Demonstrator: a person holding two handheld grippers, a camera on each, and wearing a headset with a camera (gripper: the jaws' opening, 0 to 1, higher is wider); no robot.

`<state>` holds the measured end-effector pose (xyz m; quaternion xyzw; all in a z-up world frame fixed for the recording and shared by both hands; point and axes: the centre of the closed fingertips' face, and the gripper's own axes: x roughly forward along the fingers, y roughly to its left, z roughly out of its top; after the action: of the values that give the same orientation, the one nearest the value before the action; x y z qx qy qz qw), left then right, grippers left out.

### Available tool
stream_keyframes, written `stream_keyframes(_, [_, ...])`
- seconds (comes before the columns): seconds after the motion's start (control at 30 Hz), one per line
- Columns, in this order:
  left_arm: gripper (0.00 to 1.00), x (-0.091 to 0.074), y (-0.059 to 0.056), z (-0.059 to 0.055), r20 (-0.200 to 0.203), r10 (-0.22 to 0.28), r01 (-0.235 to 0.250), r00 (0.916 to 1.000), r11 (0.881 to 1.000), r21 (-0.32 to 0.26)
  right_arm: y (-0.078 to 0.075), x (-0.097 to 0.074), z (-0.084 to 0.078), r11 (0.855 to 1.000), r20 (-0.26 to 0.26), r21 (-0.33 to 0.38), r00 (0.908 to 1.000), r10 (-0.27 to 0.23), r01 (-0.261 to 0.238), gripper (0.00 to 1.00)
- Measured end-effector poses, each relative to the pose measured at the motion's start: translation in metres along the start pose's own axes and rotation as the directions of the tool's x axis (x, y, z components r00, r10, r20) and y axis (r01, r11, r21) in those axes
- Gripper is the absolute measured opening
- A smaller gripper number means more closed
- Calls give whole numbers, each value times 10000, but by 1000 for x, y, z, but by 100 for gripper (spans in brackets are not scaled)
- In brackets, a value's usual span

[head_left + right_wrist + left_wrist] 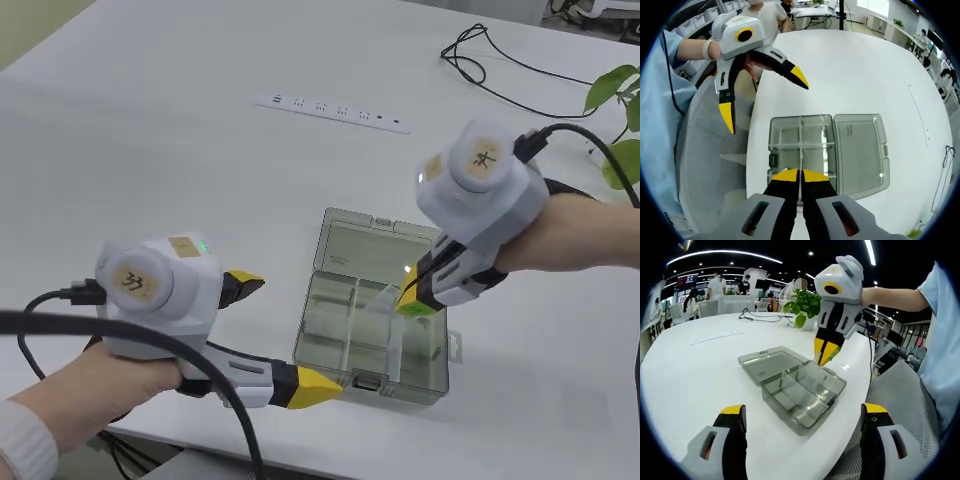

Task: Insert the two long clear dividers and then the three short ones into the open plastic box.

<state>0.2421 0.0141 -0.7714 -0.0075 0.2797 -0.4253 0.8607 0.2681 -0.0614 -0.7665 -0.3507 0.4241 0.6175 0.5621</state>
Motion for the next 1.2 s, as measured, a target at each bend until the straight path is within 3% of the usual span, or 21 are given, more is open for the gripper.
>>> stream_keyframes(0.47, [95, 1, -1, -1, 1, -76, 76, 10000, 10000, -31, 3, 5, 4, 9995, -172, -298, 9998, -50, 45, 2])
stream_keyframes(1.2, [94, 0, -1, 1, 82, -47, 47, 10000, 10000, -20, -10, 14, 2, 9987, -348, -510, 9993, -98, 81, 2])
